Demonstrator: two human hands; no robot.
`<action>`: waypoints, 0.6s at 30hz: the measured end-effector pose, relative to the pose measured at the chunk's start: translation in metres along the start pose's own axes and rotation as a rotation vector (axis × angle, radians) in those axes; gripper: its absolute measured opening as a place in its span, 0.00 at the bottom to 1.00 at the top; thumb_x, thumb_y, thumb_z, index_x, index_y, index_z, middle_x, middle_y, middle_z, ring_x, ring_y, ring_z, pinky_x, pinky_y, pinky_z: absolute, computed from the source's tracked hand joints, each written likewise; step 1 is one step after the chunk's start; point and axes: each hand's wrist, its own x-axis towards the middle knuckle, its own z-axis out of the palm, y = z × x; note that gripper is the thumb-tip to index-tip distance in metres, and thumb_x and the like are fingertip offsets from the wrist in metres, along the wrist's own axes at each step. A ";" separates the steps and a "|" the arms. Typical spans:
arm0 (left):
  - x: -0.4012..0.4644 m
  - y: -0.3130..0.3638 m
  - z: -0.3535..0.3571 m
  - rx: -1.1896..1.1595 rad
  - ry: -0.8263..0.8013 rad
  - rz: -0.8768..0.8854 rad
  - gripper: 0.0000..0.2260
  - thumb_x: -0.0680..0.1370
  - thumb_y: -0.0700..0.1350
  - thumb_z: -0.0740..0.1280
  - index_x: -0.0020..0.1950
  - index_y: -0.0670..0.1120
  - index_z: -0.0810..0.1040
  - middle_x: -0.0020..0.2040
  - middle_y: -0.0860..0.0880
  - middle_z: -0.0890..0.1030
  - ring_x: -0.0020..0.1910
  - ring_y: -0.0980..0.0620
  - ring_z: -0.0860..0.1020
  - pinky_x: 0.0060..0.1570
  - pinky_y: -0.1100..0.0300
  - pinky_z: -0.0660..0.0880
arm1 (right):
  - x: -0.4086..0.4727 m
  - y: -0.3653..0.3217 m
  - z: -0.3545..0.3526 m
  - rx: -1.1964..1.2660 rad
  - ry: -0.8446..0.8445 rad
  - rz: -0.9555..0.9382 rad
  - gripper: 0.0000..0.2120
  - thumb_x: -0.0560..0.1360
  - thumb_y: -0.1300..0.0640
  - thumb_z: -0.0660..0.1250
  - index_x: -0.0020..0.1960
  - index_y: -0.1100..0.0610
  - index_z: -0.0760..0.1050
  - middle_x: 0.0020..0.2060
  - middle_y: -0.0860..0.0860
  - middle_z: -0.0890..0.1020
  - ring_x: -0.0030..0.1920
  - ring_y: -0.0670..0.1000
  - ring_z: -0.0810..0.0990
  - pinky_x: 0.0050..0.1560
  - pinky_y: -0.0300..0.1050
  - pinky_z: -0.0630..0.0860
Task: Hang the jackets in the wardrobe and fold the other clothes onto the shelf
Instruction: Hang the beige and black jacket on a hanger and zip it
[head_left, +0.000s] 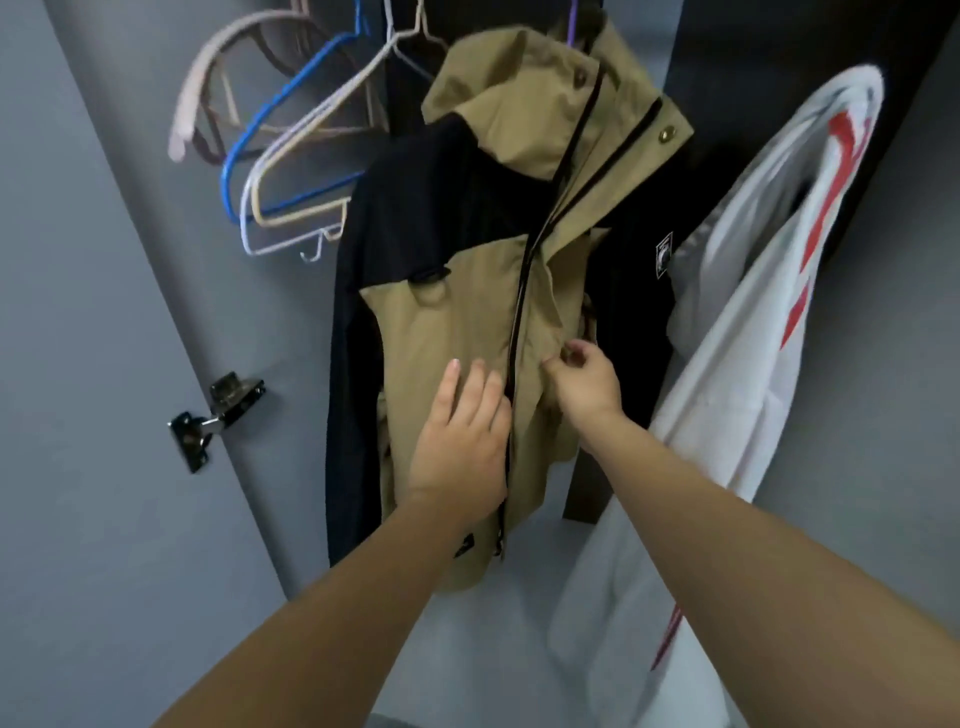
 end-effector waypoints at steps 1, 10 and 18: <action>-0.005 0.010 0.018 -0.007 -0.022 -0.008 0.27 0.79 0.48 0.51 0.77 0.40 0.60 0.77 0.39 0.58 0.77 0.38 0.52 0.73 0.38 0.32 | -0.003 0.019 0.007 -0.040 0.009 -0.009 0.26 0.75 0.48 0.69 0.71 0.54 0.70 0.66 0.53 0.76 0.64 0.55 0.75 0.66 0.52 0.72; -0.064 0.092 0.157 -0.285 -0.026 -0.051 0.12 0.77 0.43 0.58 0.59 0.45 0.72 0.57 0.44 0.73 0.56 0.43 0.70 0.51 0.52 0.64 | -0.031 0.160 0.055 -0.156 0.010 -0.200 0.25 0.75 0.44 0.68 0.67 0.54 0.71 0.64 0.53 0.73 0.60 0.53 0.74 0.59 0.48 0.72; -0.095 0.132 0.241 -0.820 -0.298 -0.446 0.08 0.76 0.42 0.59 0.51 0.43 0.76 0.51 0.42 0.80 0.49 0.40 0.78 0.42 0.56 0.70 | -0.043 0.237 0.065 -0.234 -0.094 -0.073 0.14 0.77 0.56 0.65 0.61 0.58 0.75 0.56 0.57 0.79 0.55 0.57 0.78 0.58 0.53 0.77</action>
